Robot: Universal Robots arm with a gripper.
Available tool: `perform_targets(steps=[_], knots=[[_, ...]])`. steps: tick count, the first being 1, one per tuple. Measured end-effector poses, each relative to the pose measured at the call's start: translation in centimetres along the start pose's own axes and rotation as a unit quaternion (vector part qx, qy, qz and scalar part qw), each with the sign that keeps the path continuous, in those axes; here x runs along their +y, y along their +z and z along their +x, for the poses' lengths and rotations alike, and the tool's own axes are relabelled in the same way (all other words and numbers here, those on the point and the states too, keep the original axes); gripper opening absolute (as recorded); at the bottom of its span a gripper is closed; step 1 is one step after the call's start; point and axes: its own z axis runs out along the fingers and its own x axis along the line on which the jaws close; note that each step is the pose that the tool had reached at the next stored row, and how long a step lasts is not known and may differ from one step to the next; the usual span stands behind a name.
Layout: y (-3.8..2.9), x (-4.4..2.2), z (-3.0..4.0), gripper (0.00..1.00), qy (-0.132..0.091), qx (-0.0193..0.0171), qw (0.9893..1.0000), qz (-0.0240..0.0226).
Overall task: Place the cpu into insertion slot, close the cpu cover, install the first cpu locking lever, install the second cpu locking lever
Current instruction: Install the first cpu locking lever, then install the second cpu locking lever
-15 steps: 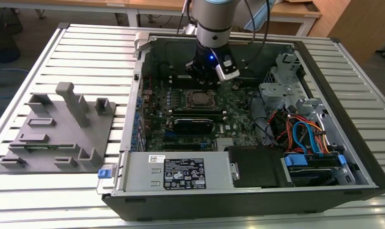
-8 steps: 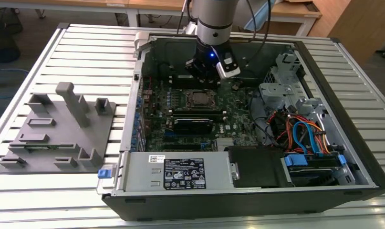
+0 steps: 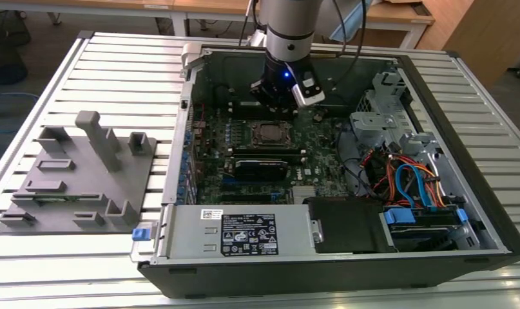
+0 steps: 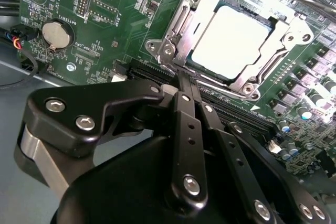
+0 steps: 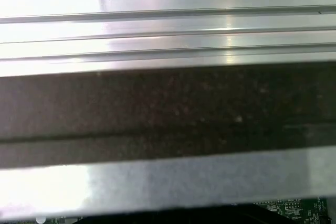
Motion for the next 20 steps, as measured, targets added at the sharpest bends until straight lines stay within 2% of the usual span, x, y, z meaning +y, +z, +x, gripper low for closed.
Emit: perform_targets(steps=[13, 20], knots=[[-0.04, -0.16, -0.02, 0.1, 0.0, -0.0002, 1.0, 0.003], [-1.43, -0.04, -0.06, 0.1, 0.0, -0.0003, 1.0, 0.0043]])
